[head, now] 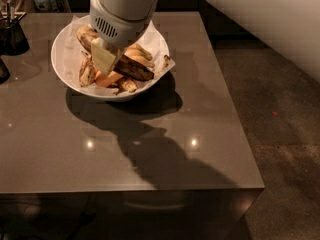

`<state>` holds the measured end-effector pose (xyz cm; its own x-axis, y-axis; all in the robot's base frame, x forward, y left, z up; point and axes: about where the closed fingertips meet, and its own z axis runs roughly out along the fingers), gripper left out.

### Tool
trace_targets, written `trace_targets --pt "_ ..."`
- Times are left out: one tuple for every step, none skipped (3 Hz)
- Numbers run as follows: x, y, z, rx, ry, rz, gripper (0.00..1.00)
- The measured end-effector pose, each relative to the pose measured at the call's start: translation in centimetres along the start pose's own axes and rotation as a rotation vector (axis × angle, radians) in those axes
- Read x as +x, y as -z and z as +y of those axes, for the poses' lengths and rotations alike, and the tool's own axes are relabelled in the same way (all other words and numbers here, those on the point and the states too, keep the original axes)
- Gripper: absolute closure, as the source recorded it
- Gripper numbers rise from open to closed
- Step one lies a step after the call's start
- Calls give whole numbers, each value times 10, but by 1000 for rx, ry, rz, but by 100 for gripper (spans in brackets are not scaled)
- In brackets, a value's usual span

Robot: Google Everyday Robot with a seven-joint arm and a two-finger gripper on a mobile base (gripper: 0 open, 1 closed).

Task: Pick banana from white bowl

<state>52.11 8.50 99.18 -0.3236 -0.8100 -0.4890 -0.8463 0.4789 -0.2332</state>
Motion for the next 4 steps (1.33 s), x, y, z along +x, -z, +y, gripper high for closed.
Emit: trace_targets --pt "11 24 46 -26 -19 3 100" --pt "11 24 46 -26 -19 3 100" --pt "17 57 76 -21 -27 -20 100" --pt "17 57 76 -21 -27 -20 100"
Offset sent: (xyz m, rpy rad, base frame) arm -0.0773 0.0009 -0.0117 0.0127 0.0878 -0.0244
